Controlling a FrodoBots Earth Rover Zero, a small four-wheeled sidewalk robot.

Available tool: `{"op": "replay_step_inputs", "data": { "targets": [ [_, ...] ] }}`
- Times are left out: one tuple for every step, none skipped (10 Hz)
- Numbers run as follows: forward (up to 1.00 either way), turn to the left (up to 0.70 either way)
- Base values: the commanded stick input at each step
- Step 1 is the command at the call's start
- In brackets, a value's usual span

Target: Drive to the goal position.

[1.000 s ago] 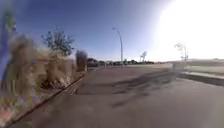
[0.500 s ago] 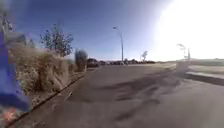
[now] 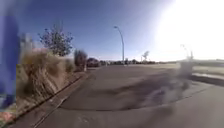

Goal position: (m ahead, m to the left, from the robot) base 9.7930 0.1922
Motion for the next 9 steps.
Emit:
{"op": "replay_step_inputs", "data": {
  "targets": [
    [0.70,0.00],
    [0.70,0.00],
    [0.70,0.00],
    [0.70,0.00],
    [0.70,0.00],
    [0.70,0.00],
    [0.70,0.00],
    [0.70,0.00],
    [0.70,0.00]
  ]
}}
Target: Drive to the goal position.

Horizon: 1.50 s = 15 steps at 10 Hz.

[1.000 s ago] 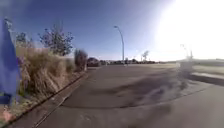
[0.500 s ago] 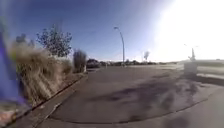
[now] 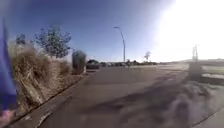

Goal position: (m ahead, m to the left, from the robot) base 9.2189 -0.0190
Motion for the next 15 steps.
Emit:
{"op": "replay_step_inputs", "data": {
  "targets": [
    [0.70,0.00],
    [0.70,0.00],
    [0.70,0.00],
    [0.70,0.00],
    [0.70,0.00],
    [0.70,0.00],
    [0.70,0.00],
    [0.70,0.00],
    [0.70,0.00],
    [0.70,0.00],
    [0.70,0.00],
    [0.70,0.00],
    [0.70,-0.35],
    [0.70,-0.34],
    [0.70,-0.24]
  ]
}}
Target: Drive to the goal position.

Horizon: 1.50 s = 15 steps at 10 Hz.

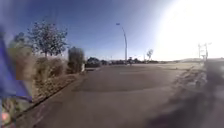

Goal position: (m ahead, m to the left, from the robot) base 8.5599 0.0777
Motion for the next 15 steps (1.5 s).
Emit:
{"op": "replay_step_inputs", "data": {
  "targets": [
    [0.70,0.00],
    [0.70,0.00],
    [0.70,0.00],
    [0.70,0.00],
    [0.70,0.00],
    [0.70,0.00],
    [0.70,0.00],
    [0.70,0.00],
    [0.70,0.00],
    [0.70,0.00],
    [0.70,0.00],
    [0.70,0.00],
    [0.70,0.00],
    [0.70,0.00],
    [0.70,0.00]
  ]
}}
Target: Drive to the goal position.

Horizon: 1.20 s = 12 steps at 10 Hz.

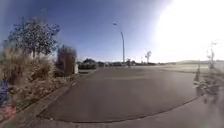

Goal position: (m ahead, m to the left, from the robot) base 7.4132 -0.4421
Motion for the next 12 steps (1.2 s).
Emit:
{"op": "replay_step_inputs", "data": {
  "targets": [
    [0.70,0.00],
    [0.70,0.00],
    [0.70,0.00],
    [0.70,0.00],
    [0.70,0.00],
    [0.70,0.00],
    [0.70,0.00],
    [0.70,0.00],
    [0.70,0.00],
    [0.70,0.00],
    [0.70,0.00],
    [0.70,0.00]
  ]
}}
